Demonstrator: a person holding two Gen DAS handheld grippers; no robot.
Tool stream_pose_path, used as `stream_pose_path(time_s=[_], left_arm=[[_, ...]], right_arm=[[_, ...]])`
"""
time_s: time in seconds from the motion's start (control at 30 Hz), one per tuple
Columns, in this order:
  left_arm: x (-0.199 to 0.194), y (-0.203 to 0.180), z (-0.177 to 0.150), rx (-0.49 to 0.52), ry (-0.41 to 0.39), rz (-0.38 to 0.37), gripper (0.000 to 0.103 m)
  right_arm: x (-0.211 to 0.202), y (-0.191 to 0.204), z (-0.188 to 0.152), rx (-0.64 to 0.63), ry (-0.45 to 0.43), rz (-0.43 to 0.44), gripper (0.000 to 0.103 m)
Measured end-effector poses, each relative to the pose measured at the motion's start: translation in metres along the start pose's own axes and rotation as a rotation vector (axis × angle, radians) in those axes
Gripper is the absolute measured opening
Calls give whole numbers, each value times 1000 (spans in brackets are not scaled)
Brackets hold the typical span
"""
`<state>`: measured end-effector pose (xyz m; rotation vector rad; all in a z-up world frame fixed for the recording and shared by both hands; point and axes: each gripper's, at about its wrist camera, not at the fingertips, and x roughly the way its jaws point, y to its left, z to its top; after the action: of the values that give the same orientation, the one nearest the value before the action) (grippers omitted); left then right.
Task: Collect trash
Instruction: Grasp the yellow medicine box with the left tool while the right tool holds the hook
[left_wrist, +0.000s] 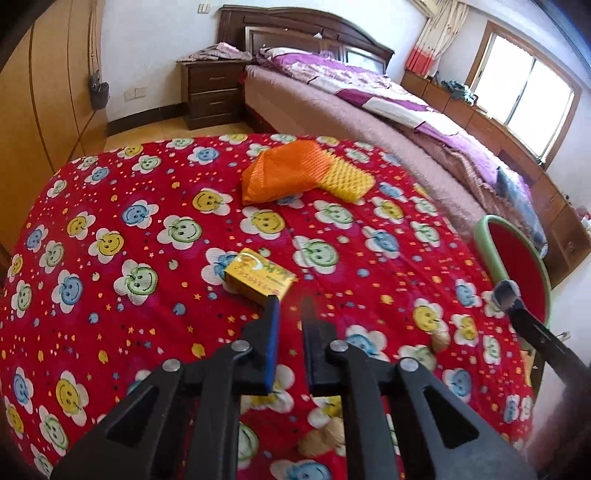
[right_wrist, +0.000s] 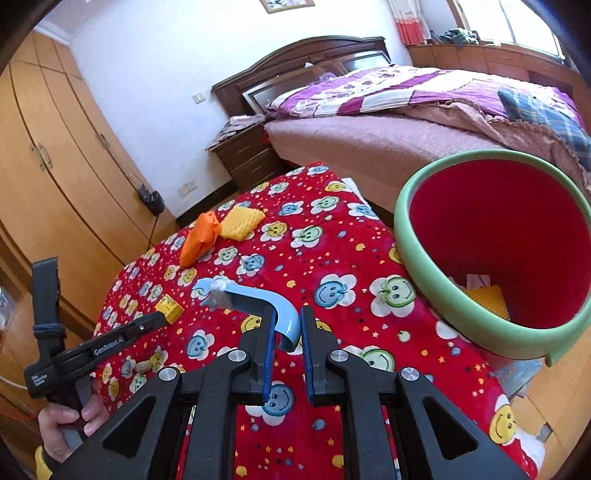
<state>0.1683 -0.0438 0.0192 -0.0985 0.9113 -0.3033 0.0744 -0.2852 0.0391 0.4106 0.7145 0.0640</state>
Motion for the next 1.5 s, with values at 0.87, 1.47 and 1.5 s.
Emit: stream_pose_path(time_s=[0.87, 1.47, 1.5], left_arm=[[-84, -32, -15, 23, -149, -157, 6], [-60, -5, 11, 5, -97, -14, 51], [-53, -5, 13, 17, -84, 8, 56]], right_arm=[[-56, -21, -4, 34, -87, 7, 13], [-60, -42, -8, 80, -91, 8, 13], [-59, -43, -8, 82, -90, 6, 13]])
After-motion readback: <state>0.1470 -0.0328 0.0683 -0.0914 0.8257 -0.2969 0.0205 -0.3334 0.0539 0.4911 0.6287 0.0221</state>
